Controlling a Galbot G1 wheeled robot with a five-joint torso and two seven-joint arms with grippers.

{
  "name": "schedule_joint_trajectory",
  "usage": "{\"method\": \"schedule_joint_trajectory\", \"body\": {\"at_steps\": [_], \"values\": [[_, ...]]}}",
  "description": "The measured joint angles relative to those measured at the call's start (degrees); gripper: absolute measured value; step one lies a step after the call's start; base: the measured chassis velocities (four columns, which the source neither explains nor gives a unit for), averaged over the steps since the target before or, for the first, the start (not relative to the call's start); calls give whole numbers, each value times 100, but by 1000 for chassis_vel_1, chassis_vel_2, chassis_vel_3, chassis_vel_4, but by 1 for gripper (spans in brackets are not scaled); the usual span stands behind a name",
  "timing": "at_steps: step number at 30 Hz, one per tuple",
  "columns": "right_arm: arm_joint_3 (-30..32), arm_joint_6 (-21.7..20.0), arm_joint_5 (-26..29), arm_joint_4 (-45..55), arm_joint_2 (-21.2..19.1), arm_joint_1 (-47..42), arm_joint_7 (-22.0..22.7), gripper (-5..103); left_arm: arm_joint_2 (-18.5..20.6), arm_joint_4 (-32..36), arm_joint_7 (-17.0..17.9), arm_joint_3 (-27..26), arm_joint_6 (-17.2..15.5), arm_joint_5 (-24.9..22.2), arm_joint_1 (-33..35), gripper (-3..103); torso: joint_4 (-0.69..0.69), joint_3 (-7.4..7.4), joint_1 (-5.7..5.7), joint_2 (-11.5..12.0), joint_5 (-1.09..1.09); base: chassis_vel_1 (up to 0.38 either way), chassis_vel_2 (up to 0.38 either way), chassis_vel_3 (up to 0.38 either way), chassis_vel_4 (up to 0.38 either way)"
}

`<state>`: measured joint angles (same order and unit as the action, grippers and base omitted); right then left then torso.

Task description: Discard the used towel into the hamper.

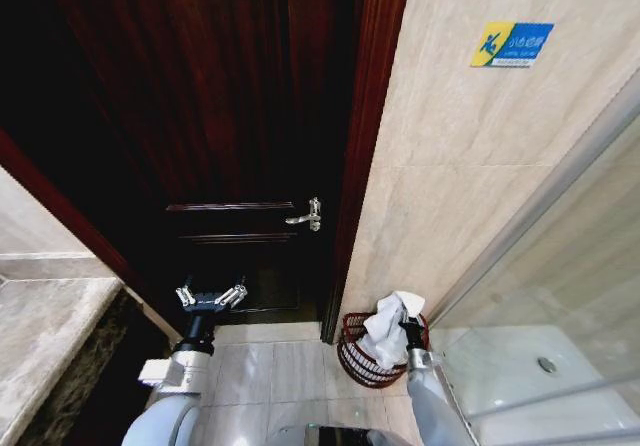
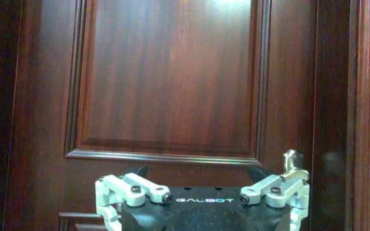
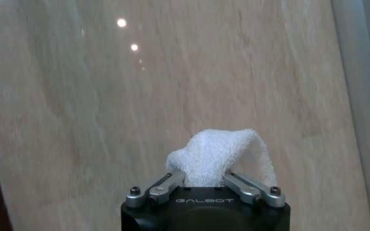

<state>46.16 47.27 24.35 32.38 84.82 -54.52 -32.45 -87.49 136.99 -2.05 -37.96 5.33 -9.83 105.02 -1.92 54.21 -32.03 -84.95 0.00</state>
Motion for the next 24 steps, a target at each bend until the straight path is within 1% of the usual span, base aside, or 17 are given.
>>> {"method": "schedule_joint_trajectory", "body": {"at_steps": [5,7,9,10,13,14,16,17,18,20,22,23,24], "values": [[75,-91,-146,-319,-1,94,-45,8,0,0,0,0,0,0,0,100,-1,0,0,0,0,0,0,0,0],[97,-309,-280,-452,-25,128,-92,8,0,0,0,0,0,0,0,100,0,0,0,0,0,0,0,0,0],[160,-454,-512,-548,-36,172,-97,8,0,0,0,0,0,0,0,100,-1,0,0,0,0,0,0,0,0],[160,-454,-512,-548,-36,172,-97,8,0,0,0,0,0,0,0,100,-1,0,0,0,0,0,0,0,0],[220,-664,-975,-476,-12,131,-20,8,0,0,0,0,0,0,0,100,0,0,0,0,0,0,0,0,0],[220,-664,-975,-476,-12,131,-20,8,0,0,0,0,0,0,0,100,0,0,0,0,0,0,0,0,0],[331,-857,-1399,-458,4,103,16,8,0,0,0,0,0,0,0,100,-1,0,0,0,0,0,0,0,0],[350,-1025,-1507,-465,-9,91,-118,8,0,0,0,0,0,0,0,100,0,0,0,0,1,0,0,0,0],[350,-1025,-1507,-465,-9,91,-118,8,0,0,0,0,0,0,0,100,0,0,0,0,1,0,0,0,0],[358,-1215,-1577,-569,-53,125,-300,8,0,0,0,0,0,0,0,100,0,0,0,0,0,0,0,0,0],[357,-1297,-1600,-597,-68,138,-329,8,0,0,0,0,0,0,0,100,0,0,0,0,1,0,0,0,0],[364,-1453,-1707,-623,-97,152,-358,8,0,0,0,0,0,0,0,100,-1,0,0,0,0,0,0,0,0],[384,-1518,-1777,-634,-108,155,-377,8,0,0,0,0,0,0,0,100,-1,0,0,0,0,0,0,0,0]]}}
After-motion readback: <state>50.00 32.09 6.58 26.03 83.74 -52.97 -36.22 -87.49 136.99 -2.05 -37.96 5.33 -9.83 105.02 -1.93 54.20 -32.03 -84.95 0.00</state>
